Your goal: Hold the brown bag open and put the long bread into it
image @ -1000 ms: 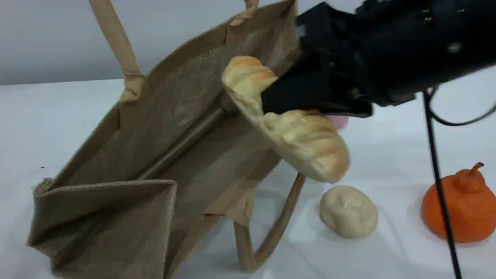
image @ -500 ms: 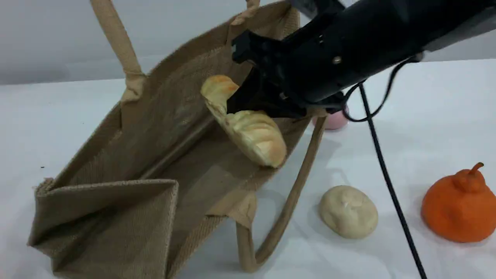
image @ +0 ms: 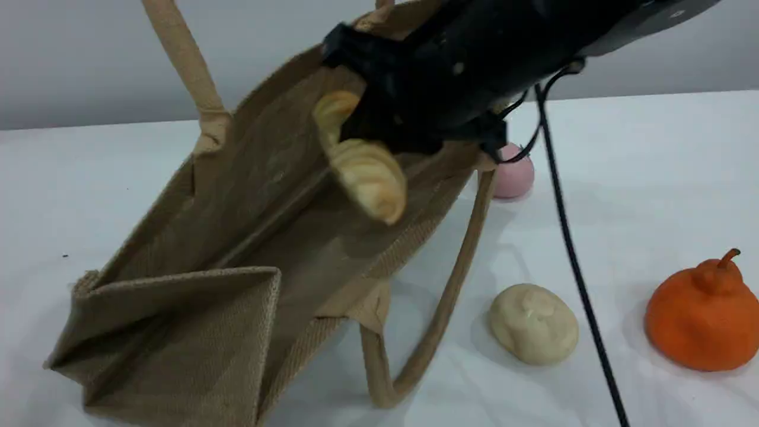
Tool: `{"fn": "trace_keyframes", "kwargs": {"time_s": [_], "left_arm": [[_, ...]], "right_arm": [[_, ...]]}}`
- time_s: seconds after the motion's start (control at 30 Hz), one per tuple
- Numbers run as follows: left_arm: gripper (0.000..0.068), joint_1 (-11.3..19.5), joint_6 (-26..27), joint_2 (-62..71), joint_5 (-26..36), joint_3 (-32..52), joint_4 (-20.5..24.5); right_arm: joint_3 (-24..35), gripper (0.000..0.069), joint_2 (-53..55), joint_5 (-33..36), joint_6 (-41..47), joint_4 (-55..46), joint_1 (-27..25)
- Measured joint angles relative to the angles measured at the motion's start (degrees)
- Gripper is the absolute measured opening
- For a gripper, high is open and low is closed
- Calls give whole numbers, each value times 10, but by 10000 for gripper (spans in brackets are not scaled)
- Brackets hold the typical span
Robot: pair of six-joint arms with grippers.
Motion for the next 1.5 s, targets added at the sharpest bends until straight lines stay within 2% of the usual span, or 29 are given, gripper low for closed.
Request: {"fn": "trace_keyframes", "kwargs": {"time_s": [0.2, 0.4, 0.5, 0.67, 0.77, 0.83, 0.97, 1.1, 1.2, 1.33, 1.5], "left_arm": [[87, 0, 0, 0, 1, 0, -2], [87, 0, 0, 0, 1, 0, -2], [87, 0, 0, 0, 1, 0, -2], [87, 0, 0, 0, 0, 0, -2], [87, 0, 0, 0, 0, 0, -2], [87, 0, 0, 0, 0, 0, -2], [87, 0, 0, 0, 0, 0, -2], [87, 0, 0, 0, 0, 0, -1], [87, 0, 0, 0, 1, 0, 1], [87, -7, 0, 1, 1, 0, 1], [87, -38, 15, 5, -1, 0, 2]], "right_arm": [[-1, 59, 0, -53, -6, 0, 27], [-3, 89, 0, -40, -11, -1, 27], [-20, 147, 2, -17, -34, -2, 27], [-57, 331, 11, 45, -73, -3, 27], [-63, 421, 11, 58, -83, -3, 27], [-63, 454, 11, 57, -83, -4, 25], [-62, 469, -1, 59, -78, -8, 24], [-62, 469, -35, 73, -35, -79, 15], [-62, 470, -70, 96, 26, -174, -6], [-62, 470, -122, 155, 120, -298, -53], [-61, 470, -183, 250, 230, -446, -126]]}}
